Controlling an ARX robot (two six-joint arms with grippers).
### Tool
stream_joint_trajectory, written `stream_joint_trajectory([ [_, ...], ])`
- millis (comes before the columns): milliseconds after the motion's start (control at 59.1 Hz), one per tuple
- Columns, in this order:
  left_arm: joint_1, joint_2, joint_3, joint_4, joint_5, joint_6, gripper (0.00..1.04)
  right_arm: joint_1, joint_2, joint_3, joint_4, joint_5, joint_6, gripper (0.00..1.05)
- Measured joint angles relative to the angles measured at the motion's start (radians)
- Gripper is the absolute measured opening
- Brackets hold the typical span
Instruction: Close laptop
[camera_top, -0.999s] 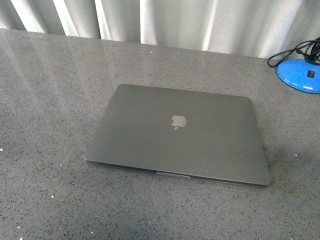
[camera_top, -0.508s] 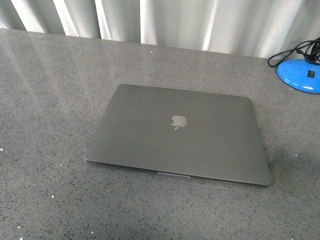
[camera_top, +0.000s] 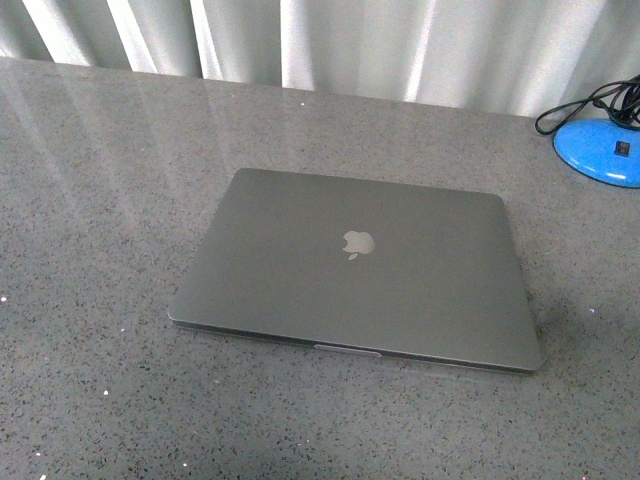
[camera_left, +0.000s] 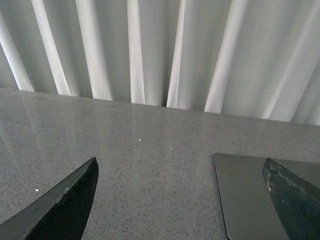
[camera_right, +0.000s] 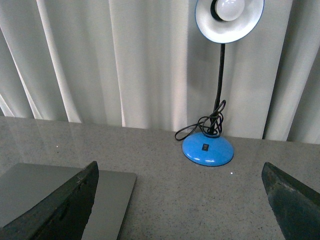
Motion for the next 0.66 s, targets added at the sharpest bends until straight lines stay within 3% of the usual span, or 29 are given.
stream_joint_trajectory([
  [660,0.000,0.000,0.000,0.000,0.000,0.000,0.98,0.000,0.000,0.000,0.000,0.000,0.000,0.95],
])
